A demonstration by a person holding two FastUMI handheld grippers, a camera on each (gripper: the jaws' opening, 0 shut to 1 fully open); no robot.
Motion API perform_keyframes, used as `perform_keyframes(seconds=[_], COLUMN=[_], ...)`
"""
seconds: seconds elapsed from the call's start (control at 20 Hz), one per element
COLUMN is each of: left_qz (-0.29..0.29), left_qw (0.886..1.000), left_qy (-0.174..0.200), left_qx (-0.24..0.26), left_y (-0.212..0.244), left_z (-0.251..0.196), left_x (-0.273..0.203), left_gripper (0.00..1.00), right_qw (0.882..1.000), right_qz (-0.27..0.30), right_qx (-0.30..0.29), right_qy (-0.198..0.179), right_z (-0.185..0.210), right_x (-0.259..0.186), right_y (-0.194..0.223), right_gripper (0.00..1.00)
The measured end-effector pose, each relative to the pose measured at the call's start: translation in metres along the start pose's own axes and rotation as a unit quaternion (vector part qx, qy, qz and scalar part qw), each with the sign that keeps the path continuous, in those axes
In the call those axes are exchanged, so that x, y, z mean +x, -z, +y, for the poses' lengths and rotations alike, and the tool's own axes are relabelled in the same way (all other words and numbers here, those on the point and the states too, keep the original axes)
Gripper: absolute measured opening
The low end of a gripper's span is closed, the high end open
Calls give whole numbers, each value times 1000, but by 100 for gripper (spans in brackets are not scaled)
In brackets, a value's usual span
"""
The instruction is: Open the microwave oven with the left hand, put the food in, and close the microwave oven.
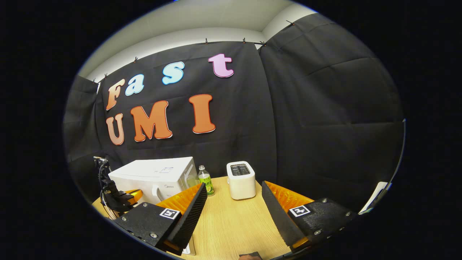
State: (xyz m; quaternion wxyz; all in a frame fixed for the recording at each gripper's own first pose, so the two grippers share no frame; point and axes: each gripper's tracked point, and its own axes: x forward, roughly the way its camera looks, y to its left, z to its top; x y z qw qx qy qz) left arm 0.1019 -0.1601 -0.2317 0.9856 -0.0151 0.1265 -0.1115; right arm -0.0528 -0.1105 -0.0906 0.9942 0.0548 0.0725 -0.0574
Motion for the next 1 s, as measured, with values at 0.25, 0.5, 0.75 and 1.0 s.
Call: perform_keyframes(seconds=[0.25, 0.5, 0.75, 1.0], left_qz=[-8, -43, -81, -102], left_qw=[1000, 999, 997, 992], left_qy=[18, 28, -7, -64], left_qx=[4, -4, 2, 29], left_y=[-49, -116, -170, -195], left_z=[17, 47, 105, 155], left_x=[-38, -92, -150, -196], left_gripper=[4, 2, 0, 2], right_qw=[1000, 1000, 999, 997], right_qz=[-1, -4, -7, -5], right_qx=[0, -6, -6, -14], right_qy=[-10, -29, -54, -82], right_z=[15, 38, 67, 99], right_x=[1, 2, 3, 3], right_y=[-3, -7, -10, -8], right_gripper=[94, 94, 94, 95])
